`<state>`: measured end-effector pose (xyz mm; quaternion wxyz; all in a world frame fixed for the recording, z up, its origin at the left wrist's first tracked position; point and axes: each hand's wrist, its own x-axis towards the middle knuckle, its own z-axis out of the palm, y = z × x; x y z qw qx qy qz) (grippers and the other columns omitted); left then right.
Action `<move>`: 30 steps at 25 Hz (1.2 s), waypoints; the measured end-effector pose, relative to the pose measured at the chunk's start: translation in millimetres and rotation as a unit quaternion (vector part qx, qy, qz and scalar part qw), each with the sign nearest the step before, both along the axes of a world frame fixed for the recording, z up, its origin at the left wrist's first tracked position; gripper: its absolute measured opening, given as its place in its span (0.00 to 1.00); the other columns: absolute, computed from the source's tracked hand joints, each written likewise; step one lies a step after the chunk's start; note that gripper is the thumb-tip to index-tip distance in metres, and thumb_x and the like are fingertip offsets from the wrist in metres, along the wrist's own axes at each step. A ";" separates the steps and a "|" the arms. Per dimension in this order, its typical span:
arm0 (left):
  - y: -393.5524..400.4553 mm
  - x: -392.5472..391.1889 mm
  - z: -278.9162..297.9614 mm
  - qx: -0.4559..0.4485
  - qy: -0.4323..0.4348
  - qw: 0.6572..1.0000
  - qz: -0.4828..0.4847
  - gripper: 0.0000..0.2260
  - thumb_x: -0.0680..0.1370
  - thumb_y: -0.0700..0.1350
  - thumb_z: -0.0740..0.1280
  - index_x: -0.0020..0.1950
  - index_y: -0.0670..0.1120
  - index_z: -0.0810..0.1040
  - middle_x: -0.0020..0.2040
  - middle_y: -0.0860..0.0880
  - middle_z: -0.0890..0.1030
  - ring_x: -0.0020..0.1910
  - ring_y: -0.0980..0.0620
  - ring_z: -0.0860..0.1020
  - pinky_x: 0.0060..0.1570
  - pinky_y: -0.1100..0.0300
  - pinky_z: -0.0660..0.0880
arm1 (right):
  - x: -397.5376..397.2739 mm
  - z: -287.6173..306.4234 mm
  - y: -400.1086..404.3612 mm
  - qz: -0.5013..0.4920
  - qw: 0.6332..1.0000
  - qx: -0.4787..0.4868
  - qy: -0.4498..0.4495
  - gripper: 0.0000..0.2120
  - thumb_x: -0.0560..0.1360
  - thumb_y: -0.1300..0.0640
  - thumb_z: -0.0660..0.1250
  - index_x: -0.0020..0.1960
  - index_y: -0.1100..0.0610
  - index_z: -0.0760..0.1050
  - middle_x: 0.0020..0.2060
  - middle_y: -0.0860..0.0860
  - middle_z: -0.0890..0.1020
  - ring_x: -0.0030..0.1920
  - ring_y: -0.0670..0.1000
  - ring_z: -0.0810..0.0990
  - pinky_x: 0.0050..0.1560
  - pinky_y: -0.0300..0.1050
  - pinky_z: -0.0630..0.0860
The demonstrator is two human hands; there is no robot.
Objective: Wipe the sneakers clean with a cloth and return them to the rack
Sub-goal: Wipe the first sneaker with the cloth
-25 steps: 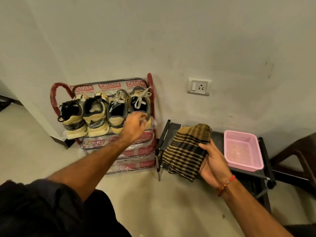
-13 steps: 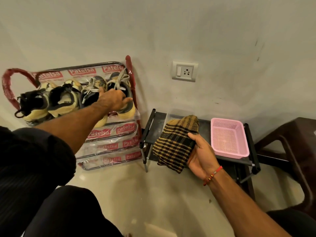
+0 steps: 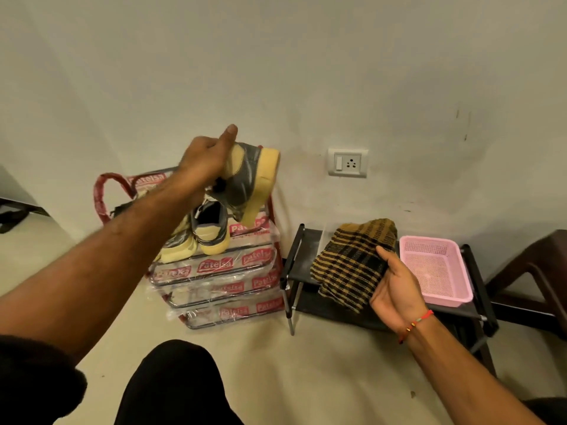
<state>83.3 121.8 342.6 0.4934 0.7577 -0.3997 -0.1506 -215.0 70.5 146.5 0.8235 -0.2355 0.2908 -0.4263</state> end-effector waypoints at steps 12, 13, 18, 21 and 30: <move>33.4 -124.3 -153.8 -0.041 0.154 0.972 -0.170 0.16 0.77 0.68 0.64 0.58 0.62 0.80 0.65 0.50 0.81 0.63 0.52 0.79 0.65 0.45 0.76 | -45.5 8.2 1.3 -0.076 0.996 -0.051 0.022 0.21 0.82 0.57 0.62 0.74 0.56 0.70 0.67 0.58 0.78 0.66 0.61 0.78 0.61 0.59 0.79; 31.8 -126.3 -161.7 -0.030 0.203 0.962 -0.180 0.19 0.78 0.65 0.62 0.62 0.58 0.81 0.62 0.49 0.84 0.59 0.53 0.82 0.64 0.46 0.77 | -45.8 5.5 1.0 -0.081 0.995 -0.051 0.027 0.21 0.81 0.57 0.62 0.74 0.55 0.70 0.67 0.58 0.78 0.66 0.60 0.78 0.61 0.59 0.79; 28.2 -130.8 -197.3 -0.016 0.318 0.919 -0.230 0.21 0.77 0.55 0.68 0.68 0.49 0.76 0.62 0.47 0.83 0.64 0.49 0.81 0.69 0.45 0.75 | -29.8 -6.2 6.5 -0.105 0.987 -0.100 0.071 0.21 0.82 0.55 0.63 0.74 0.51 0.69 0.67 0.54 0.79 0.67 0.58 0.78 0.64 0.60 0.76; 29.2 -135.4 -209.7 0.009 0.203 0.923 -0.327 0.19 0.80 0.55 0.68 0.70 0.57 0.71 0.69 0.51 0.76 0.69 0.56 0.75 0.69 0.56 0.74 | -27.0 -9.2 4.4 -0.136 0.979 -0.113 0.097 0.20 0.82 0.55 0.63 0.74 0.51 0.70 0.65 0.55 0.80 0.65 0.58 0.79 0.59 0.56 0.79; 17.2 -133.1 -235.9 -0.017 0.170 0.934 -0.314 0.23 0.83 0.58 0.56 0.75 0.49 0.67 0.68 0.49 0.76 0.67 0.57 0.76 0.67 0.56 0.75 | -29.4 13.6 11.2 -0.247 0.893 -0.292 0.237 0.16 0.81 0.63 0.64 0.68 0.58 0.74 0.59 0.55 0.82 0.61 0.54 0.81 0.65 0.60 0.76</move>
